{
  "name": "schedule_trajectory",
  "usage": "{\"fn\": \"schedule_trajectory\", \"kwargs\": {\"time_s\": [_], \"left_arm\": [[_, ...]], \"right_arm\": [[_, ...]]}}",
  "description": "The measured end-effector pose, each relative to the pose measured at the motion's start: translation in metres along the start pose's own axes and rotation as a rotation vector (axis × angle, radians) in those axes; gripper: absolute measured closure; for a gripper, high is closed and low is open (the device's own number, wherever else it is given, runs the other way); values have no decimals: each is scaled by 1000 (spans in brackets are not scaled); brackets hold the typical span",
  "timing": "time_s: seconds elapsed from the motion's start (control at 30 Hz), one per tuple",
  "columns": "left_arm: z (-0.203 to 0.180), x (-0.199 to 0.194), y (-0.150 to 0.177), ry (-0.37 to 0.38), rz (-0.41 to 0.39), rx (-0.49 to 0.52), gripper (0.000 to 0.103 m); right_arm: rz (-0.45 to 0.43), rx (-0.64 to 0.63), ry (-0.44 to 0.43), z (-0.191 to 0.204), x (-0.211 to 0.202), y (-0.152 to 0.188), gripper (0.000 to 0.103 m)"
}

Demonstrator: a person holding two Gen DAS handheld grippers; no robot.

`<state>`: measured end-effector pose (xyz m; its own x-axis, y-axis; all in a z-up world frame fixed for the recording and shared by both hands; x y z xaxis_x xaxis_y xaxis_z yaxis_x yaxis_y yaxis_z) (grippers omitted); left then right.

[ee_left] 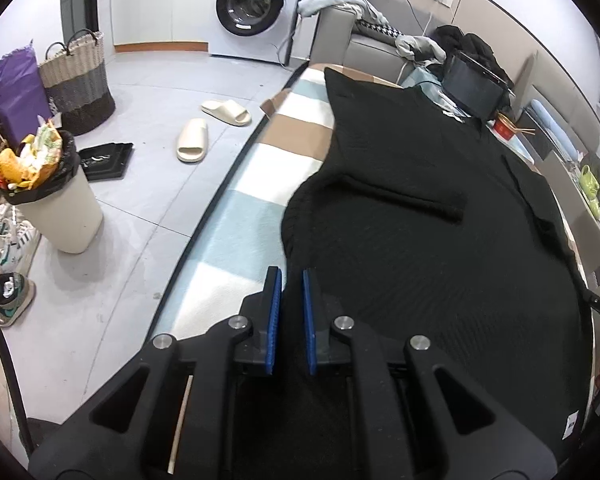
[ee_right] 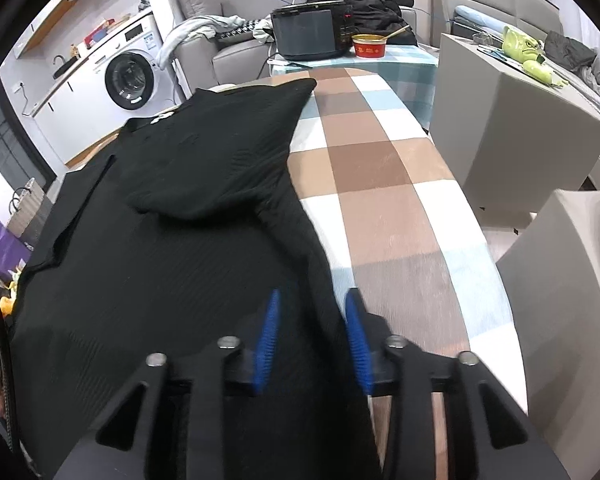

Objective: Fold small clothes

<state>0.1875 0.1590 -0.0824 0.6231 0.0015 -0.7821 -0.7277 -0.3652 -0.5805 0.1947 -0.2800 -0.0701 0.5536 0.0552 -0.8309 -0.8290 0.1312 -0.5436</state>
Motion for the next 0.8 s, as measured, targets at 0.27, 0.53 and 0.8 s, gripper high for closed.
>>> {"fn": "schedule_trajectory", "kwargs": {"time_s": [0.27,0.53,0.8], "left_arm": [[10,-41,25,13,-65,-12,51],[11,-85,60,36,-118,10,15],[7,-111,85,58,-140,15,1]], "right_arm": [[-58,-7,-46,6,-37,26,30],[-86,-81,-80,23,-61,60,12],[-81,-100,-121,19,-77,91,12]]}}
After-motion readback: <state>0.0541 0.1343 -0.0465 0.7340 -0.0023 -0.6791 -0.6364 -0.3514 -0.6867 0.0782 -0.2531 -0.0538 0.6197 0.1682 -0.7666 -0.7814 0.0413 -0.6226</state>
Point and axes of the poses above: each gripper's, at about its wrist camera, not at the fingertips, and x roughly the way its jaws point, z to its left, y to its underside, the point moved 3 cm from there along x, roughly the way its jaws point, and after that the axes turned 5 degrees about -x, right-handed, at the moved point
